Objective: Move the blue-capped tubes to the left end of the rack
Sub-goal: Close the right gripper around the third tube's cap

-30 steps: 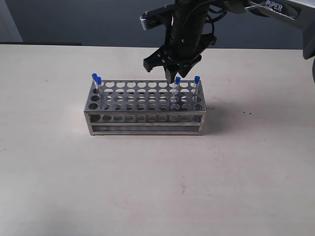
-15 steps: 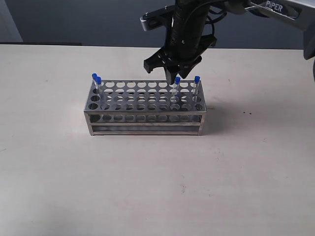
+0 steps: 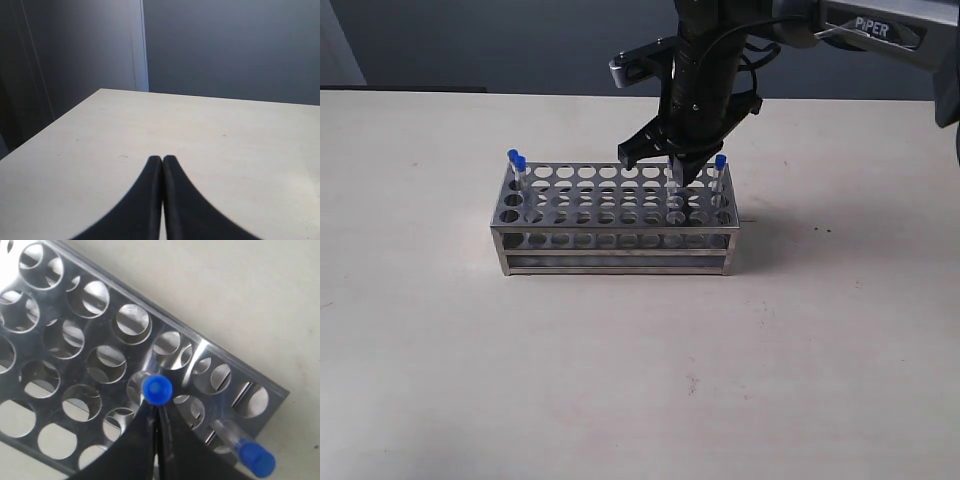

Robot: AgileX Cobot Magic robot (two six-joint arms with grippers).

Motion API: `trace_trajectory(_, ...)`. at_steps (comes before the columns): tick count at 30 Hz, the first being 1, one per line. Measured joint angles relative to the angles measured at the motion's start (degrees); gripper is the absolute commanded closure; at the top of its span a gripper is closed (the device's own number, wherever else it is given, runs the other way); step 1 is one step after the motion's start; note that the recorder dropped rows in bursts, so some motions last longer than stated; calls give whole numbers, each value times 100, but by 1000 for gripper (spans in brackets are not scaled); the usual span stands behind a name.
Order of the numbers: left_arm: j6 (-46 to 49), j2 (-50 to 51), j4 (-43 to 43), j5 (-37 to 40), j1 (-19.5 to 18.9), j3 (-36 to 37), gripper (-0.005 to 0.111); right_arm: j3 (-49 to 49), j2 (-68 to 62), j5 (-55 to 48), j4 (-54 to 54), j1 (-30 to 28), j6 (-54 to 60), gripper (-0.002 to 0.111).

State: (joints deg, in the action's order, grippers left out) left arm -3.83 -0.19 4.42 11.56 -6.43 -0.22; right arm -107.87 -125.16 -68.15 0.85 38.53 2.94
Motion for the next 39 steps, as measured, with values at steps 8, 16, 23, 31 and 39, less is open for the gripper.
trace_trajectory(8,0,0,0,0,0,0,106,0,0,12,0,0,10,108)
trace_trajectory(16,0,0,0,0,0,0,106,0,0,24,-164,0,272,85)
trace_trajectory(23,0,0,0,0,0,0,106,0,0,257,-423,0,426,77)
trace_trajectory(31,0,0,0,0,0,0,106,0,0,589,-211,0,437,84)
trace_trajectory(39,0,0,0,0,0,0,106,0,0,725,-139,0,437,66)
